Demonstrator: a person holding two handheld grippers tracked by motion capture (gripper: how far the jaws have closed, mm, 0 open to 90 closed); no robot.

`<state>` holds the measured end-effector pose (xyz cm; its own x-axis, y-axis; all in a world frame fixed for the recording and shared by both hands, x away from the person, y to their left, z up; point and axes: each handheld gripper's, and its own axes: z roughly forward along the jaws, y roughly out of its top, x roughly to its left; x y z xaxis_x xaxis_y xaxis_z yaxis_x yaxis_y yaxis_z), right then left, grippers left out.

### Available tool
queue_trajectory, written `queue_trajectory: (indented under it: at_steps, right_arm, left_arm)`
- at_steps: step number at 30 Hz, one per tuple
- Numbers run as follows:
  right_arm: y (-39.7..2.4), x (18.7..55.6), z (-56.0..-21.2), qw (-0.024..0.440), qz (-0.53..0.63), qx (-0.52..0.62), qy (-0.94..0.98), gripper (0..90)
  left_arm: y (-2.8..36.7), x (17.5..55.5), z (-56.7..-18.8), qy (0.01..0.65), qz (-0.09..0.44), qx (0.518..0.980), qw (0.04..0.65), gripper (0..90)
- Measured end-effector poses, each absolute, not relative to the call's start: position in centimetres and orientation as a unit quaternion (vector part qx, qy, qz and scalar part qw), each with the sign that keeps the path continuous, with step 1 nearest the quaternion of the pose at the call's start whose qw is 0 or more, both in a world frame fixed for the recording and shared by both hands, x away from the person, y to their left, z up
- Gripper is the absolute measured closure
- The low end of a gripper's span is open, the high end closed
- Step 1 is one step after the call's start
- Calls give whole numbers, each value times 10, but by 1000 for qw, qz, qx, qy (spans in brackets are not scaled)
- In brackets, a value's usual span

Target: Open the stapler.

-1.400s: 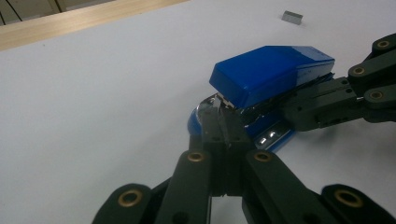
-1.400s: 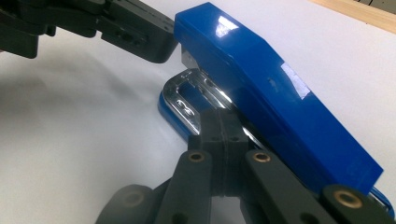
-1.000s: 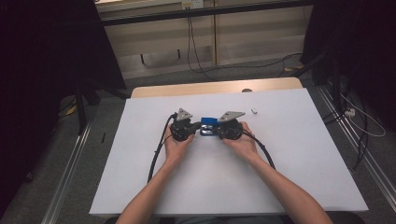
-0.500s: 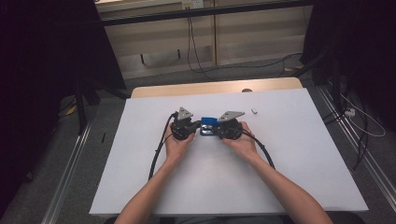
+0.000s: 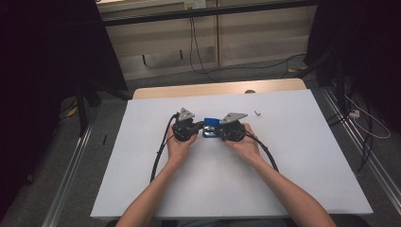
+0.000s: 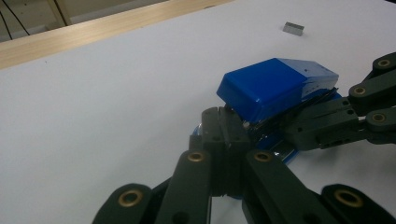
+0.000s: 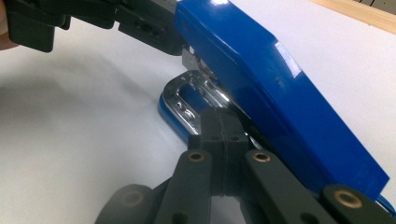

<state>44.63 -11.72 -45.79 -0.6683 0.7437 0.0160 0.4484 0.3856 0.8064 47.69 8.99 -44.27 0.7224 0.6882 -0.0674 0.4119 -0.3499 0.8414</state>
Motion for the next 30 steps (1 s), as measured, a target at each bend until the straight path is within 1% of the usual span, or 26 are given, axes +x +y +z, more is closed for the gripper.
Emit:
queue_trajectory:
  at_steps: [30]
  right_arm:
    - [-117,444,-455,187,424,365,807,900]
  left_arm:
    - [89,476,-433,337,147,795,482,900]
